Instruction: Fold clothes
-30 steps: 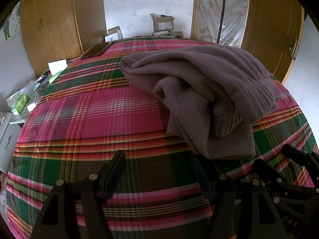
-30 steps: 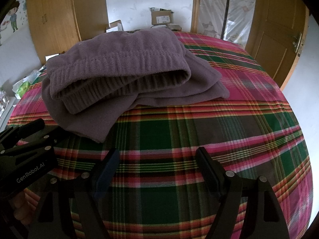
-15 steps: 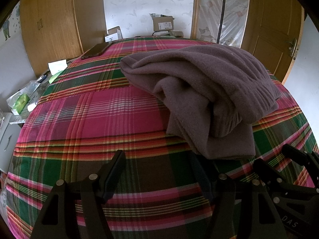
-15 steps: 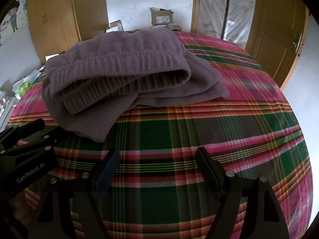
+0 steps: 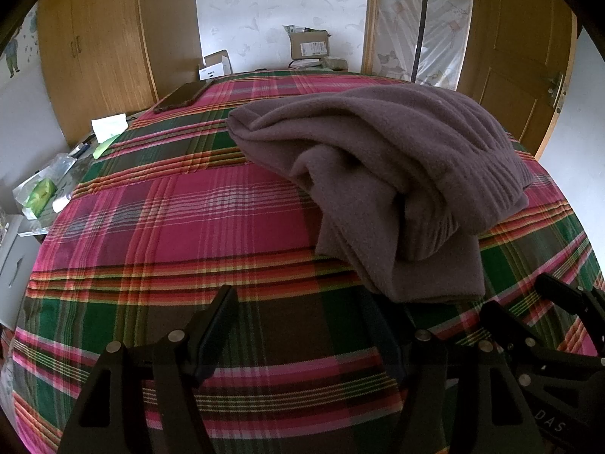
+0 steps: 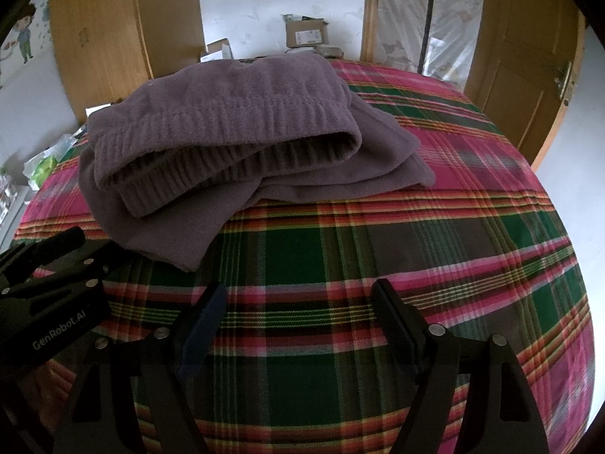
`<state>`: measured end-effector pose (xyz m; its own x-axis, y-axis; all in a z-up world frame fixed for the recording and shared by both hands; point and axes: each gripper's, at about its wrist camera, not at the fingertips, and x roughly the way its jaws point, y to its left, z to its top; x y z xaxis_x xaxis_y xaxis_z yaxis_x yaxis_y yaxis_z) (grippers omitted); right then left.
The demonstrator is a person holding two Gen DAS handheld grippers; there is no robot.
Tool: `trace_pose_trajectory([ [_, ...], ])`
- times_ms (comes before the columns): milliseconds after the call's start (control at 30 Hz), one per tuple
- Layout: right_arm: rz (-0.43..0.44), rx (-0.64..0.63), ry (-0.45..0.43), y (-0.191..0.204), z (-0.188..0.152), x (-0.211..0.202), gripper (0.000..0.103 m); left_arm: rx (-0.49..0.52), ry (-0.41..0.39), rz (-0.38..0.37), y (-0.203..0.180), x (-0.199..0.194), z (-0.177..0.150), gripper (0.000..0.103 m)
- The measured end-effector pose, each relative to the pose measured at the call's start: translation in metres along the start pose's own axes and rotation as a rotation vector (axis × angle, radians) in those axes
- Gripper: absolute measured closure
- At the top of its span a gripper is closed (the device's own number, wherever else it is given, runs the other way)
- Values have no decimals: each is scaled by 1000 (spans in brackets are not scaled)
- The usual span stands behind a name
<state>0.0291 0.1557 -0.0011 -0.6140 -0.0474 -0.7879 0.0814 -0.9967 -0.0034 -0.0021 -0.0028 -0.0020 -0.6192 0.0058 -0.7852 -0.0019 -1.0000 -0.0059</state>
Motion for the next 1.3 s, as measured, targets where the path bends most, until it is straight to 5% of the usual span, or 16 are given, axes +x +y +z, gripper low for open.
trace_pose_trajectory([
  [200, 0, 1, 0, -3, -1, -2, 23, 2, 0, 1, -4, -2, 1, 34],
  [500, 128, -10, -32, -21, 10, -16, 23, 103, 46, -18, 4, -10, 10, 37],
  [900, 134, -148, -261, -59, 65, -82, 26, 540, -244, 44, -26, -78, 48, 38],
  [1100, 137, -117, -372, -84, 118, -128, 26, 777, -259, 4, -52, -85, 48, 38],
  [1300, 229, -114, -230, -91, 97, -76, 25, 919, -262, -12, -59, -77, 28, 38],
])
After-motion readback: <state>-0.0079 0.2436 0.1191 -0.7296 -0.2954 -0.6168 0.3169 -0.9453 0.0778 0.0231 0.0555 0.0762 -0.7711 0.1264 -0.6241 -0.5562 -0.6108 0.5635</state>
